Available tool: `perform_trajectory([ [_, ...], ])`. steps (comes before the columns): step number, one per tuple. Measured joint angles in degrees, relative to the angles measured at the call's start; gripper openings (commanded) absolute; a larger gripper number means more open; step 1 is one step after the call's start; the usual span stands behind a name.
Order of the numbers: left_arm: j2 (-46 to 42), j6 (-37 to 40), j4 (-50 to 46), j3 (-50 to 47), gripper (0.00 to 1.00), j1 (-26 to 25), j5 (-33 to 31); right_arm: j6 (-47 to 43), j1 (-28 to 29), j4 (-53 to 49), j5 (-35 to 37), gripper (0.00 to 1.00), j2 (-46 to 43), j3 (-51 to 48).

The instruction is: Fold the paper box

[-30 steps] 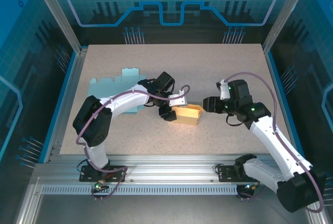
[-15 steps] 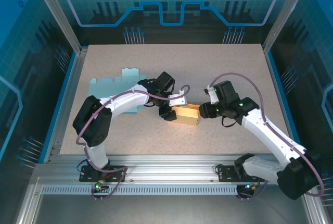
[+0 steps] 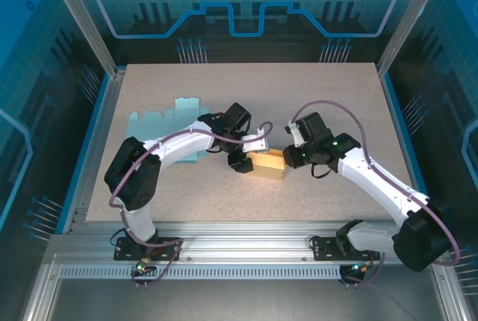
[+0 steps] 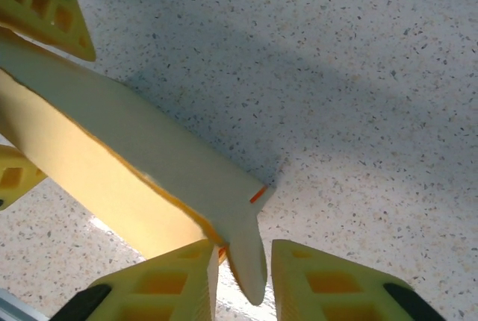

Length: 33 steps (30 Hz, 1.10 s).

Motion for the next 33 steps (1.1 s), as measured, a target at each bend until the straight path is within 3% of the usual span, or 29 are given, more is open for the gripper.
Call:
perform_trajectory([
  [7, 0.26, -0.20, 0.37, 0.07, 0.65, 0.00, -0.04, 1.25, 0.13, -0.57, 1.33, 0.12, 0.28, 0.00],
  [12, 0.31, -1.25, 0.52, 0.31, 0.65, 0.00, -0.17, 2.12, 0.31, -0.59, 1.49, 0.07, 0.46, 0.02],
  [33, 1.27, -1.53, 0.85, 0.66, 0.61, -0.07, -1.64, 13.79, 0.35, 3.41, -3.45, 0.04, 2.19, 1.18],
])
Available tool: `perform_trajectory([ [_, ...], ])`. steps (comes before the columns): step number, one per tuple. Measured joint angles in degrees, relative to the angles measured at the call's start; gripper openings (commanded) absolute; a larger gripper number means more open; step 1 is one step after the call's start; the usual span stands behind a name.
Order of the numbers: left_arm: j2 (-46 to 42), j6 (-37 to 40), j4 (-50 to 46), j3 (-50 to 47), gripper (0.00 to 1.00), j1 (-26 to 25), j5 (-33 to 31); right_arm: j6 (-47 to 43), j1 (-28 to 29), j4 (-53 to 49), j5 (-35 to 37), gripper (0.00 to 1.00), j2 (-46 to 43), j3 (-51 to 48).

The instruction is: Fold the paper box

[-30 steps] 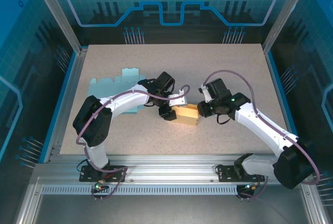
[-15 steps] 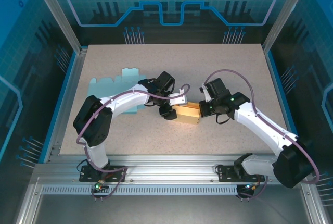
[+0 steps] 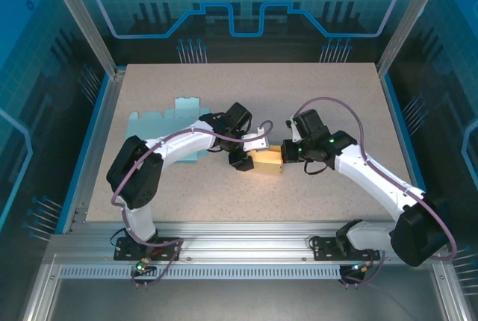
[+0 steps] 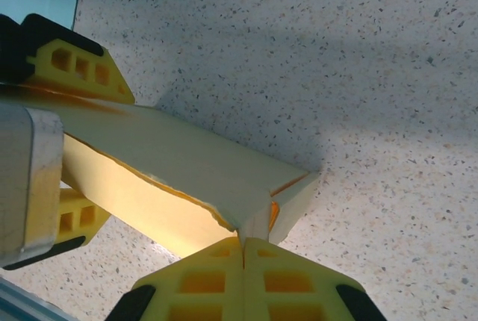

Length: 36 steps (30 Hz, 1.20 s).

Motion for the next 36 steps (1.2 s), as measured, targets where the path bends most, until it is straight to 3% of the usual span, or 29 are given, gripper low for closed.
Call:
perform_trajectory([
  [29, 0.68, -1.44, 0.20, 1.05, 0.60, -0.44, -1.14, 5.97, 1.79, 6.91, 6.91, 0.00, 0.11, -3.58],
  [36, 0.66, -1.55, 0.66, 1.05, 0.64, -0.61, -1.60, 6.16, 1.86, 7.39, 7.54, 0.00, 0.11, -3.89],
])
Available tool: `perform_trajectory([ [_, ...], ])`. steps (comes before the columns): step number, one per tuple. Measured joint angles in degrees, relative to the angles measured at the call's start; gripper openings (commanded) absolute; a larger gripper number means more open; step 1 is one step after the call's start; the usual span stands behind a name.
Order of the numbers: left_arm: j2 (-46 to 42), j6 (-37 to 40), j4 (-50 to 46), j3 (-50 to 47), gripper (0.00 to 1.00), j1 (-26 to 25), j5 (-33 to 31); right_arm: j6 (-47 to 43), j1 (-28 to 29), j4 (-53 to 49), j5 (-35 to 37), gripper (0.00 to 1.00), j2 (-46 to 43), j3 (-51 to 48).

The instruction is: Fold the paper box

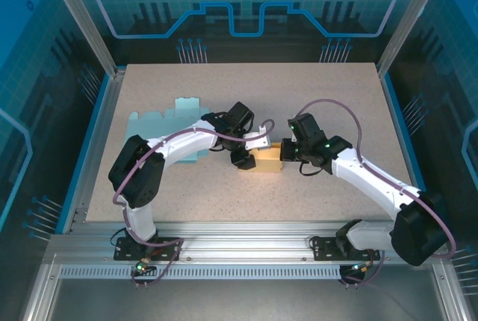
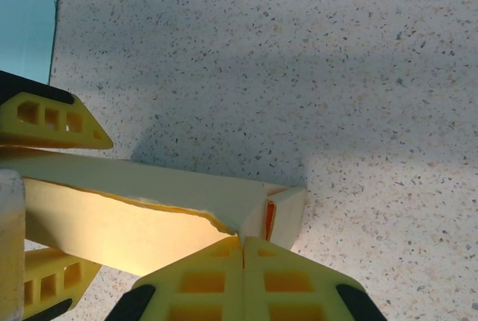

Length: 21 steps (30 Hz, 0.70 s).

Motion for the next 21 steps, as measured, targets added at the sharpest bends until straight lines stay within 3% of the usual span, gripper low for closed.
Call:
perform_trajectory([
  [6, -1.70, -1.51, 3.39, -2.05, 0.71, -0.04, -1.05, -0.02, 0.04, -0.02, 0.70, 0.00, 0.00, 0.00],
  [14, -10.14, -4.74, 9.20, -6.71, 0.75, -0.02, -2.12, -0.04, 0.04, -0.04, 0.87, 0.00, 0.00, 0.00],
  [16, -12.13, -6.01, 10.34, -7.56, 0.73, -0.02, -2.51, -0.04, 0.17, -0.04, 0.92, 0.00, 0.00, 0.00],
  [21, -17.73, -12.41, 12.39, -9.49, 0.56, 0.33, -5.55, -0.07, 0.42, -0.04, 1.03, 0.00, 0.00, 0.00],
])
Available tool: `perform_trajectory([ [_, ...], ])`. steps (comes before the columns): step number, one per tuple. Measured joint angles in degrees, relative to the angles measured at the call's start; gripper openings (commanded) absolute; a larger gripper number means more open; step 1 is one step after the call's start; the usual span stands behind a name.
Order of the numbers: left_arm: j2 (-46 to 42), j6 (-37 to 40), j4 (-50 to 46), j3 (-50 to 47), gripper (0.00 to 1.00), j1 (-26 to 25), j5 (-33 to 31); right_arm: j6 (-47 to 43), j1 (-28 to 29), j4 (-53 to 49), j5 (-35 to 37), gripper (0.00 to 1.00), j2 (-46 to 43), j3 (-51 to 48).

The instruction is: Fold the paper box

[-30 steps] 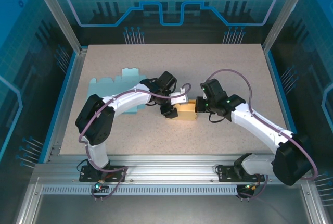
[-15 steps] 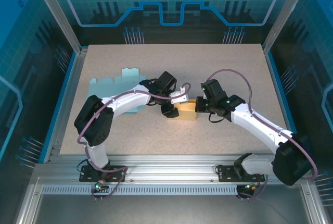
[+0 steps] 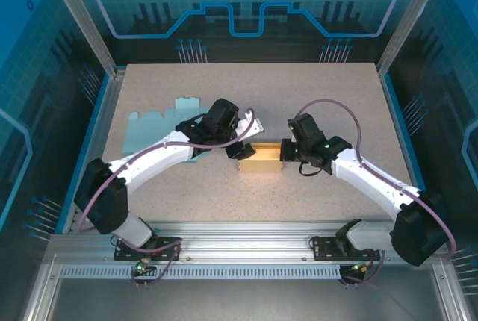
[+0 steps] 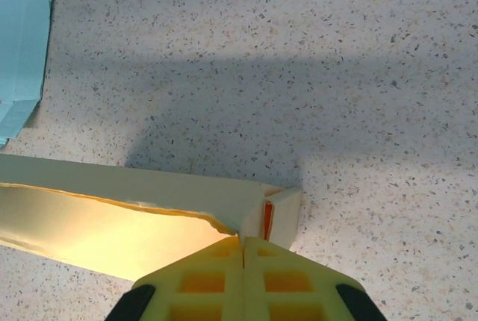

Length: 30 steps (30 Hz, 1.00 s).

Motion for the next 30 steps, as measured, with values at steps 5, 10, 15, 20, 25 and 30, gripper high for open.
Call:
perform_trajectory([
  [5, -4.04, -8.52, -2.21, 0.07, 0.52, 1.38, -4.81, 0.00, 0.09, 0.00, 0.11, 0.00, 0.00, 0.00],
  [10, -4.37, -13.90, -9.11, 0.15, 0.50, 1.68, -7.37, -0.04, 0.33, 0.00, 0.46, 0.00, 0.00, 0.00],
  [15, -4.37, -16.96, -11.96, -0.39, 0.44, 1.90, -8.83, -0.04, 0.33, 0.00, 0.48, 0.00, 0.00, 0.00],
  [20, -4.04, -17.66, -12.33, -0.68, 0.43, 2.27, -9.27, -0.04, 0.35, 0.00, 0.48, 0.00, 0.00, 0.00],
  [25, -2.58, -17.70, -12.31, -0.68, 0.44, 2.27, -8.55, -0.04, 0.37, 0.00, 0.48, 0.00, 0.00, 0.00],
  [30, -1.66, -17.70, -12.33, -0.68, 0.46, 2.27, -6.67, -0.04, 0.37, 0.00, 0.48, 0.00, 0.00, 0.00],
])
